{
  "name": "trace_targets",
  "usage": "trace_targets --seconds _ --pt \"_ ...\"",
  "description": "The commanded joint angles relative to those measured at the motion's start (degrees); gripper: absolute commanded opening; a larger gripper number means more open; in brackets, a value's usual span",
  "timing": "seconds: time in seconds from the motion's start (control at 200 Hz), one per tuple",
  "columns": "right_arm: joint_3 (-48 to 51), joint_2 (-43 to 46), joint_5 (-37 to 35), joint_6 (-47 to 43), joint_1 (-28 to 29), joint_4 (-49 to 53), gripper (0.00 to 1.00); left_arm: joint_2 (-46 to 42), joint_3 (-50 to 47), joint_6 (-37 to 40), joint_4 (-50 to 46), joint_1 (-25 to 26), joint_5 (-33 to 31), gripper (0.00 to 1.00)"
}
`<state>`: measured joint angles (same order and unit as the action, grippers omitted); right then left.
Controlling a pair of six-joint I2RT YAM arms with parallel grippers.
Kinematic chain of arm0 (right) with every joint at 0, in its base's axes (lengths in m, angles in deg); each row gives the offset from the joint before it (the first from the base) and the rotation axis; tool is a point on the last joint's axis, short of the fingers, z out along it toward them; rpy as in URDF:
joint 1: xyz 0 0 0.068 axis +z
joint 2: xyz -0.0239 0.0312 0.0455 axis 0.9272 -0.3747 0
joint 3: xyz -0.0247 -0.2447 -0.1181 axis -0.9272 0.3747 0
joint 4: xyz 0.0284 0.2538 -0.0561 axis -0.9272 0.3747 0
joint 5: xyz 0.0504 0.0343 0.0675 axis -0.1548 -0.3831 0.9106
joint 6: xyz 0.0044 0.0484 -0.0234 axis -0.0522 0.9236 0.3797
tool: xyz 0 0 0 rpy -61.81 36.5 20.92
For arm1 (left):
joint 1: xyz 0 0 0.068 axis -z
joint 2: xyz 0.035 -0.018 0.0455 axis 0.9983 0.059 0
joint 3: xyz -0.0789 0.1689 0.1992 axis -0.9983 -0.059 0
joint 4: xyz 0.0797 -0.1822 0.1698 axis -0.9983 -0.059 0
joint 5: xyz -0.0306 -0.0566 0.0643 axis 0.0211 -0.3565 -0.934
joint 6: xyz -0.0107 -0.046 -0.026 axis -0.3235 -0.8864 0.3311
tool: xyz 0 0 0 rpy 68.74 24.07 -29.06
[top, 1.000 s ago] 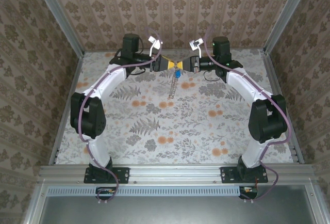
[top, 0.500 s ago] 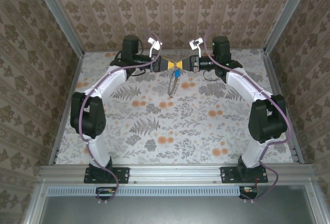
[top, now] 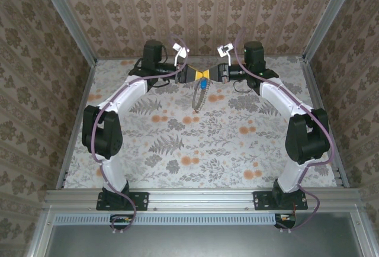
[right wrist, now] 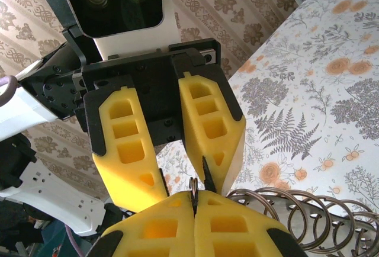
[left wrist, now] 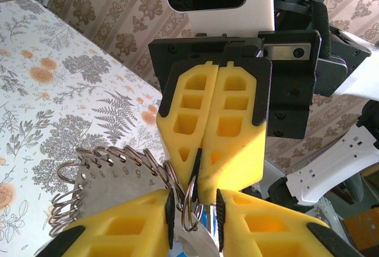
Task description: Put the keys on the keyring
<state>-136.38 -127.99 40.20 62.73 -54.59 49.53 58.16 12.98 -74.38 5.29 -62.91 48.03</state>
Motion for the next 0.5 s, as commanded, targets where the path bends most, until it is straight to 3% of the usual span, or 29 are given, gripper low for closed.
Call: trace_targets --seconds 0.0,0.495 --pt "0.0 -0.4 1.2 0.3 0.3 -2.3 0.00 0.7 2.0 0.9 0.1 0.0 0.0 0.24" --pt "-0.1 -0.6 1.2 -0.2 0.2 -1.9 0.00 0.5 0.9 -1.9 4.0 -0.8 -0.5 0.22"
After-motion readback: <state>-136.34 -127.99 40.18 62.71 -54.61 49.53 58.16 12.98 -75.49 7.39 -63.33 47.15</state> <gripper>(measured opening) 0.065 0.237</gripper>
